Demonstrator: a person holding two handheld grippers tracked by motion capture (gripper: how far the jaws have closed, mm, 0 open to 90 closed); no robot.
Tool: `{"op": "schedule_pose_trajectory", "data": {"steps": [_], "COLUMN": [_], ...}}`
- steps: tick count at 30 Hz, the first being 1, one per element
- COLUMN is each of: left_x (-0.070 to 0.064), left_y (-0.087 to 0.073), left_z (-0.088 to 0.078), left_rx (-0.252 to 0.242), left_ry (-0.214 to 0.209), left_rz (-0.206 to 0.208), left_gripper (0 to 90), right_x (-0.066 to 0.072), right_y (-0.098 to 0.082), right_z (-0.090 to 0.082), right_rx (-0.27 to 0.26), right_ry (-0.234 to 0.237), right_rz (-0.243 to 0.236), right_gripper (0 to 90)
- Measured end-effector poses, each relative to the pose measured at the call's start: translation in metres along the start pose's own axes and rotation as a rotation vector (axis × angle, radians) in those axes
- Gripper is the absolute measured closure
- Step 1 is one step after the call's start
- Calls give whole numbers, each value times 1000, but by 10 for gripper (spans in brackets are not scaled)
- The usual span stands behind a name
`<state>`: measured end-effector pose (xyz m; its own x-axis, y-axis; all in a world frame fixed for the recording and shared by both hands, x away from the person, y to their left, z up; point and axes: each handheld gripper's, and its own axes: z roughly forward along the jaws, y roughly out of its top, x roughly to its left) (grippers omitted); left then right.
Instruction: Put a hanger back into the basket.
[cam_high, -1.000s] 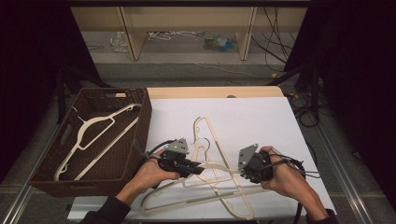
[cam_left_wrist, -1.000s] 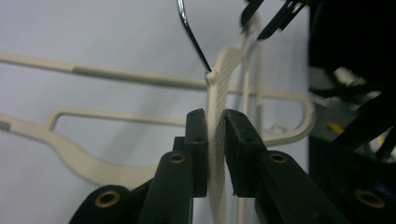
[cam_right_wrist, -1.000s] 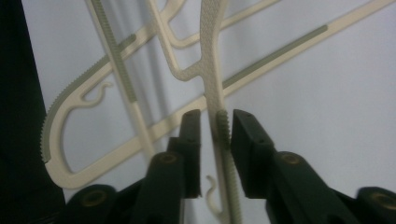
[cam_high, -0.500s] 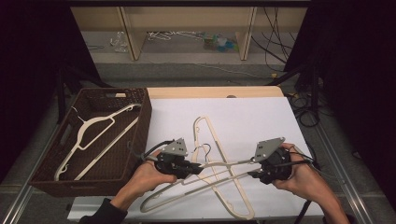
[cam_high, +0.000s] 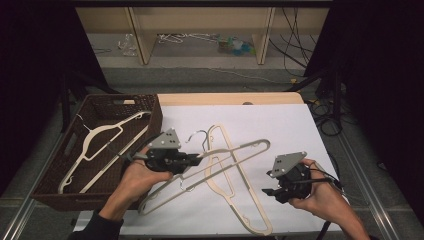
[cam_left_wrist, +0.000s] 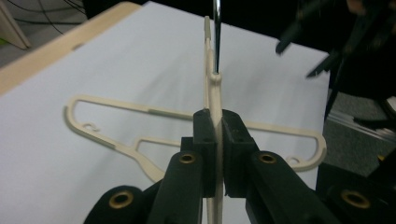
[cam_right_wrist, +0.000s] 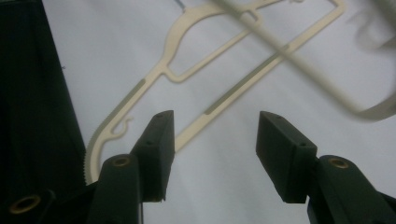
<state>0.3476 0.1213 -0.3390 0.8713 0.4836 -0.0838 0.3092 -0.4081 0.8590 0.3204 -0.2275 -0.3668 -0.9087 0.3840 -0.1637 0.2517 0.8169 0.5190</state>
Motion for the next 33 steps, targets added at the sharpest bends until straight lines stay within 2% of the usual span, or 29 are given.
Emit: {"op": "schedule_pose_trajectory", "data": {"steps": [1, 3, 5, 6, 7, 8, 10, 11, 14, 17, 18, 19, 21, 25, 32, 33], "left_x": [1, 2, 3, 3, 4, 5, 6, 7, 10, 18, 23, 28, 36, 63, 98, 101], "left_y": [2, 5, 10, 12, 16, 19, 27, 31, 42, 51, 52, 52, 51, 40, 16, 12], "left_z": [-6, -17, -28, -33, -40, -46, -60, -66, -83, -102, -109, -114, -121, -145, -173, -176], "left_rx": [-20, -33, -59, -65, -79, -95, -125, -135, -146, -154, -158, -160, -158, -170, -172, -167], "left_ry": [3, 22, 32, 37, 48, 56, 76, 84, 110, 148, 166, 180, 202, 262, 354, 363], "left_rz": [-7, -14, -20, -15, -6, -5, 0, 4, 11, 11, 1, -8, -21, -56, -84, -89], "left_gripper": [857, 858, 857, 857, 857, 857, 857, 857, 857, 857, 857, 857, 857, 857, 857, 857], "right_x": [1, 0, -1, -1, -2, -2, -3, -3, -1, 0, 0, 3, 2, 2, 1, 0], "right_y": [0, -3, -4, -5, -6, -8, -10, -11, -12, -13, -13, -13, -13, -16, -16, -16], "right_z": [2, 11, 16, 22, 25, 29, 33, 37, 42, 47, 47, 47, 49, 51, 52, 52], "right_rx": [10, 4, 1, -13, -31, -48, -44, -59, -40, -32, -24, -12, -19, -14, -7, -9], "right_ry": [10, 15, 2, -11, -11, -29, -32, -44, -31, -25, -11, -5, -8, 3, 1, 3], "right_rz": [10, 65, 109, 155, 162, 189, 209, 212, 233, 213, 201, 215, 201, 200, 204, 191], "right_gripper": [455, 415, 381, 341, 319, 306, 307, 307, 301, 299, 300, 299, 300, 299, 299, 299]}}
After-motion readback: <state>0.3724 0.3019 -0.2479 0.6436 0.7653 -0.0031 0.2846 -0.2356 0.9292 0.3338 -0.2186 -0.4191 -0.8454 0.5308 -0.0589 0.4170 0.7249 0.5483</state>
